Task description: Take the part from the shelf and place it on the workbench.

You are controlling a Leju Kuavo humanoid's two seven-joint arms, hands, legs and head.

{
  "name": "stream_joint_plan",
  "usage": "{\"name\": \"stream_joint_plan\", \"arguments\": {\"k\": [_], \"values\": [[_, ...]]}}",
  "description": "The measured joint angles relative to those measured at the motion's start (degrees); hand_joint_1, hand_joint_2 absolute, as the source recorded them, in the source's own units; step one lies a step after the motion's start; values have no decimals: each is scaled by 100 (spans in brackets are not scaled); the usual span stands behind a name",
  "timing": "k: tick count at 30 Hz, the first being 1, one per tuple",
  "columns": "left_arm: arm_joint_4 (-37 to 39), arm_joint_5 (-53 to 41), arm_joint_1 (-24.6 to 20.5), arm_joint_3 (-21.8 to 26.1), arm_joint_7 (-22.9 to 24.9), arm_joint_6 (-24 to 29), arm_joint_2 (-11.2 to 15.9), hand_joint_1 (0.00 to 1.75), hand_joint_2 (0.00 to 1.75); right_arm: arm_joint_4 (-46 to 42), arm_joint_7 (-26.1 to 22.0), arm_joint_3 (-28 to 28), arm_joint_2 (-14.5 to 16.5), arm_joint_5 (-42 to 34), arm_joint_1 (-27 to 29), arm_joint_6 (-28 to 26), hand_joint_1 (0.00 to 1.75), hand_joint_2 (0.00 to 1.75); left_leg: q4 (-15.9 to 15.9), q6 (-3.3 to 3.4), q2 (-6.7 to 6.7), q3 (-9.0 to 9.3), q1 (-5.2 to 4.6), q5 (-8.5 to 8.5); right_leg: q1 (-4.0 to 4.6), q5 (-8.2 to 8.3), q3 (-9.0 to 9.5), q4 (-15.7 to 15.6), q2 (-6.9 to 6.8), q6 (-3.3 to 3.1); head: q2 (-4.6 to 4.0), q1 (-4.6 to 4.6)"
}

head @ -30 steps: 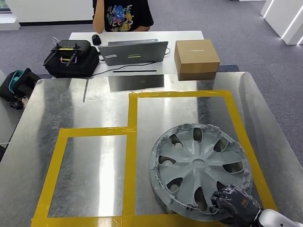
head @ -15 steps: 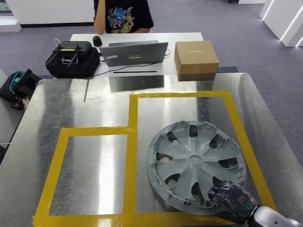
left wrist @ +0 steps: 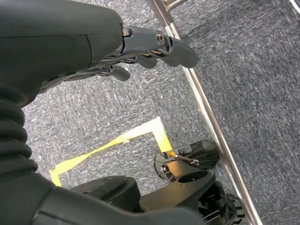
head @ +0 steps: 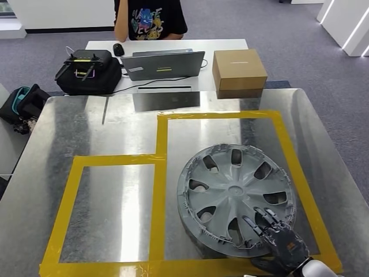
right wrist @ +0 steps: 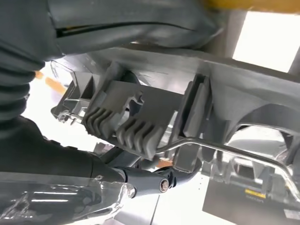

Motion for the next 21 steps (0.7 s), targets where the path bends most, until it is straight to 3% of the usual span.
{"name": "stream_joint_plan", "arguments": {"k": [21], "values": [[0,1,7,19,2,-3,-5,0,0,54,16,-32,182,2,69,-4,0,0,0,6,-13,-22,-2,29,-2,-2,-13,0,-21,-23,0,0]]}}
